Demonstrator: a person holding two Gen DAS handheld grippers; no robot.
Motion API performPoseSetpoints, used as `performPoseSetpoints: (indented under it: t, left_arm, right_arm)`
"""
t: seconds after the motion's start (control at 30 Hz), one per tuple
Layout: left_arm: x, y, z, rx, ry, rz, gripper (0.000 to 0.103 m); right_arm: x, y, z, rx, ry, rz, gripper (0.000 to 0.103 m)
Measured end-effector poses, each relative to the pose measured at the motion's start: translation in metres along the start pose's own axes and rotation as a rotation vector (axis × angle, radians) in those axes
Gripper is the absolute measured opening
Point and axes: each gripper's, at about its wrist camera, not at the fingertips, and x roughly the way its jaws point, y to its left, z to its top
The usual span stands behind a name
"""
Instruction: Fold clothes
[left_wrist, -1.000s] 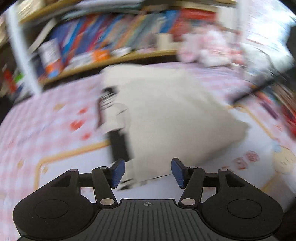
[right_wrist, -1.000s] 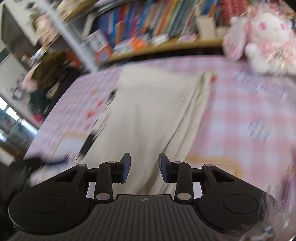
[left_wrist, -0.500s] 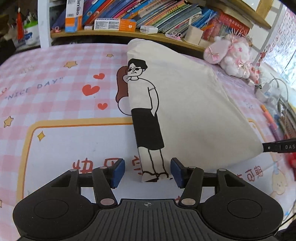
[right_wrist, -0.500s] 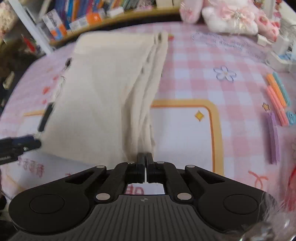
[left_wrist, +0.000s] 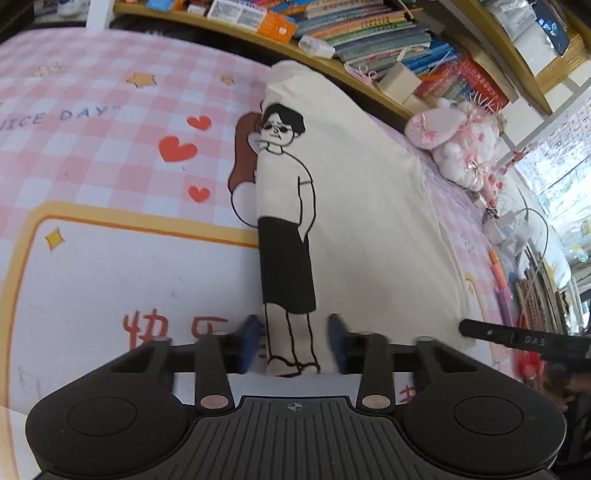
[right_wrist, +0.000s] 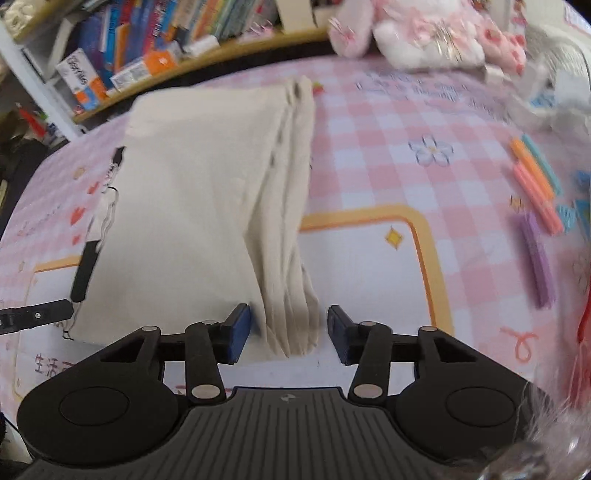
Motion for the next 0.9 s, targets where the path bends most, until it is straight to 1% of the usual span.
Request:
performPoseSetpoints:
  t: [0.03, 0.07, 0.1, 0.17, 0.27, 0.37, 0.43, 0.57, 0.6, 0.63, 0.7, 0.73, 0.8, 0.83, 0.87, 0.9]
  left_arm:
    - [0.001, 0.0, 0.0, 0.006, 0.005, 0.002, 0.018]
    - [0.001, 0.0, -0.001, 0.012, 0.008, 0.001, 0.006]
    - [-0.001, 0.0, -0.001, 0.018, 0.004, -0.008, 0.004]
    - [-0.007, 0.001, -0.003, 0.029, 0.001, -0.023, 0.003]
    - [-0.02, 0.012, -0.013, 0.047, 0.027, -0.015, 0.003]
    - [-0.032, 0.023, -0.022, 0.064, 0.054, -0.006, 0.003]
    - [-0.04, 0.03, -0.028, 0.076, 0.072, 0.0, 0.003]
    - [-0.047, 0.036, -0.035, 0.114, 0.086, -0.019, 0.006]
    - [-0.048, 0.037, -0.036, 0.124, 0.088, -0.025, 0.009]
    - [-0.049, 0.038, -0.036, 0.136, 0.088, -0.027, 0.01]
    - [-0.053, 0.041, -0.029, 0.17, 0.073, -0.012, 0.013]
    - [-0.055, 0.043, -0.023, 0.182, 0.058, 0.0, 0.014]
    - [-0.059, 0.051, -0.006, 0.182, -0.008, 0.037, 0.024]
    - [-0.06, 0.055, 0.003, 0.178, -0.041, 0.051, 0.026]
    - [-0.059, 0.059, 0.013, 0.165, -0.074, 0.053, 0.03]
    - [-0.057, 0.064, 0.024, 0.154, -0.103, 0.049, 0.031]
  right_arm:
    - [0.001, -0.002, -0.002, 0.011, 0.005, 0.015, 0.026]
    - [0.001, -0.002, -0.003, 0.019, 0.007, 0.024, 0.023]
    - [0.0, -0.002, -0.004, 0.026, 0.008, 0.034, 0.019]
    - [-0.001, 0.0, -0.005, 0.022, 0.021, 0.041, 0.018]
    - [-0.004, 0.007, -0.01, 0.0, 0.057, 0.065, 0.016]
    - [-0.006, 0.017, -0.025, -0.032, 0.107, 0.117, 0.016]
    - [-0.006, 0.028, -0.036, -0.063, 0.124, 0.126, 0.016]
    - [-0.008, 0.045, -0.043, -0.143, 0.112, 0.074, 0.017]
    - [-0.008, 0.046, -0.043, -0.151, 0.111, 0.065, 0.017]
    - [-0.008, 0.047, -0.044, -0.156, 0.11, 0.06, 0.017]
    - [-0.008, 0.048, -0.045, -0.16, 0.108, 0.052, 0.018]
    - [-0.008, 0.048, -0.045, -0.159, 0.108, 0.05, 0.018]
    - [-0.006, 0.049, -0.045, -0.15, 0.109, 0.046, 0.019]
    - [-0.006, 0.05, -0.045, -0.144, 0.11, 0.044, 0.019]
    - [-0.006, 0.05, -0.045, -0.14, 0.11, 0.041, 0.019]
    - [-0.007, 0.05, -0.045, -0.134, 0.111, 0.037, 0.019]
